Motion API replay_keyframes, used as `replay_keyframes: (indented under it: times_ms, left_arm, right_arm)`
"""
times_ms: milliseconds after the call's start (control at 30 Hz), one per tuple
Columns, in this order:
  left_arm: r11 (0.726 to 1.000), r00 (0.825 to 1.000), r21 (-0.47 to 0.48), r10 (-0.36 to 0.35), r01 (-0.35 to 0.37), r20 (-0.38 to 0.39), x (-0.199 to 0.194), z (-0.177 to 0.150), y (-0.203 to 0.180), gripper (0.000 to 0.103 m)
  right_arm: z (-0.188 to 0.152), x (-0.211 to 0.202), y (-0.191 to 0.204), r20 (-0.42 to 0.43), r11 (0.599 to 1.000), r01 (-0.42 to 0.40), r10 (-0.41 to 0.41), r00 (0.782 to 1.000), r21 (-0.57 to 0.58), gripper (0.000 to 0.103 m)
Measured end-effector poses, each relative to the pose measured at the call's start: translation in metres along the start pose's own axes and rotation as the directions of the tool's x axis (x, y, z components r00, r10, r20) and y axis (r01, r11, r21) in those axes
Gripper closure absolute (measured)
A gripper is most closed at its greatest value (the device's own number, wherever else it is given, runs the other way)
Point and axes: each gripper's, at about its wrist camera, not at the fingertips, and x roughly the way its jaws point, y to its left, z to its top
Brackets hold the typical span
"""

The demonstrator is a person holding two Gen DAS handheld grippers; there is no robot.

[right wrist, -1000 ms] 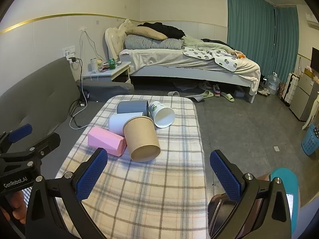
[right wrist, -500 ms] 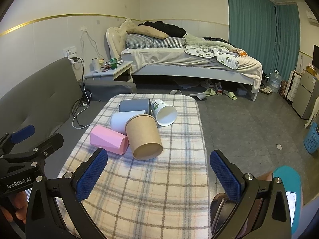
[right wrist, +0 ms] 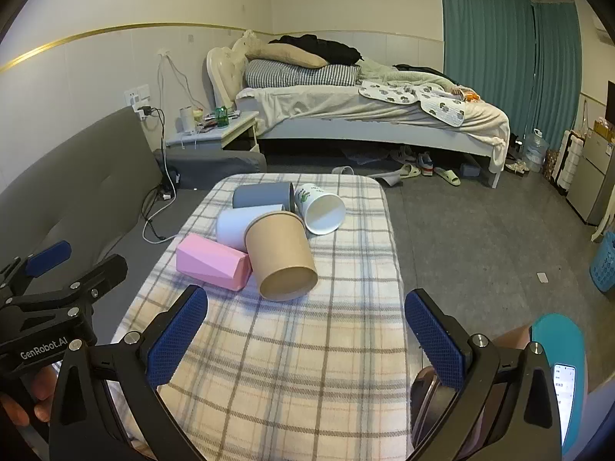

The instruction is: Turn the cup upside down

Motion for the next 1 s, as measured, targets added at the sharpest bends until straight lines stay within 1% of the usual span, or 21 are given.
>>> replay_keyframes:
  times_ms: [233,600,1000]
  left_arm:
    - [1.0,1.0,0.002,-0.004,0.004,0.009,0.001,-0.002,-0.001,0.0]
    - [1.0,1.0,0.003,-0.003,0.003,0.003,-0.005,0.005,-0.002,0.0]
    - [1.0,1.0,-0.001,0.001,-0.001,0.009,-0.006,0.009,0.002,0.0]
  right_arm:
    - [-0.001,0.0,-0.001,-0.002,1.0,-0.007,0.007,1.0,0.006,0.0]
    - [-0.001,0.001,-0.002,-0.018,1.0,-0.014,0.014,1.0,0.014,0.0]
    - [0.005,-0.001,0.005,-0.011,1.0,-0.015,0.015,1.0,-0.008,0.0]
